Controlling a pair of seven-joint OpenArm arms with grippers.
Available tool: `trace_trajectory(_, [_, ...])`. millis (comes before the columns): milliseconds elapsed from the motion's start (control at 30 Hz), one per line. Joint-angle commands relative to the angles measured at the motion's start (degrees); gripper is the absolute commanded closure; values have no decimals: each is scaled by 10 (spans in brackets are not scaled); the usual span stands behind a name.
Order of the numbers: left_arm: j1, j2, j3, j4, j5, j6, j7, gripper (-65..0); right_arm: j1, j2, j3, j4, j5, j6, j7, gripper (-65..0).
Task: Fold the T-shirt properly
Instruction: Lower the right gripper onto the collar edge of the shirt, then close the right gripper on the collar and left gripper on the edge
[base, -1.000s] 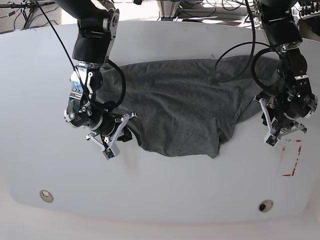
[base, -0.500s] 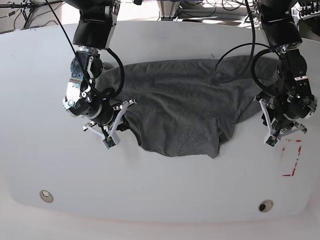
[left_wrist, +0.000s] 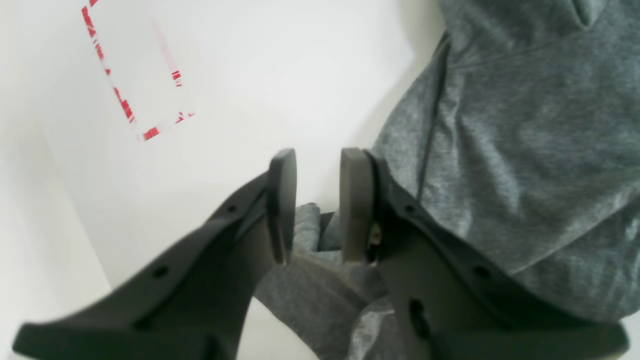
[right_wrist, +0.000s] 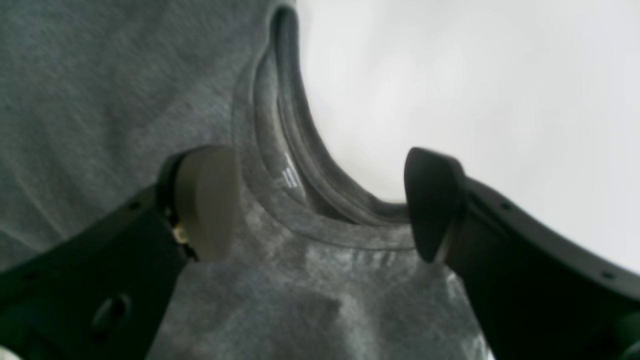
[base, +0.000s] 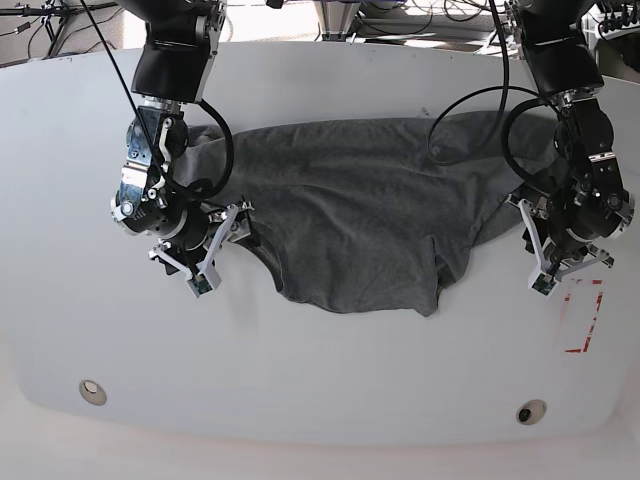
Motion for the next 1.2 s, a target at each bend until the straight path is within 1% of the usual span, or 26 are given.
trace_trajectory(0, [-12, -7, -2, 12, -2, 1, -4, -139, 23, 7, 2, -16, 7, -1, 16, -516])
trace_trajectory(67, [-12, -6, -3, 13, -3, 1, -3, -138, 29, 7, 5, -38, 7, -1, 21, -522])
trace_trajectory(133, [-18, -6, -4, 9, -3, 1, -2, -137, 45, -1, 8, -83, 10, -1, 33, -546])
trace_trajectory(400, [-21, -1, -4, 7, -3, 1, 1, -149, 58, -11, 10, -152, 10, -1, 59, -538])
trace_trajectory(467, [-22, 2, -5, 5, -2, 1, 4, -169, 61, -11, 10, -163, 9, -1, 60, -532])
trace_trajectory(600, [-31, 17, -6, 2, 1, 1, 10, -269, 66, -8, 2, -176, 6, -1, 56, -495])
trace_trajectory(667, [-36, 22, -6, 0, 2, 1, 14, -311, 65, -8, -1, -177, 6, -1, 52, -466])
trace_trajectory(800, [-42, 28, -7, -3, 3, 1, 17, -343, 62, -9, -3, -175, 6, -1, 47, -408])
trace_trajectory(867, [-35, 22, -8, -3, 2, 1, 14, -327, 52, -9, 0, -172, 4, -1, 48, -386])
trace_trajectory(1000, [-32, 16, -10, 0, 1, 1, 8, -284, 50, -8, 1, -169, 4, -1, 49, -375])
trace_trajectory(1067, [-32, 16, -10, 0, 1, 1, 5, -234, 49, -8, 0, -168, 4, -1, 51, -364])
trace_trajectory(1133, [-31, 15, -10, 0, 1, 1, 4, -210, 47, -8, -2, -167, 4, -1, 53, -339])
trace_trajectory(1167, [-31, 13, -10, 1, 2, 1, 5, -190, 48, -8, -5, -168, 5, -1, 55, -302])
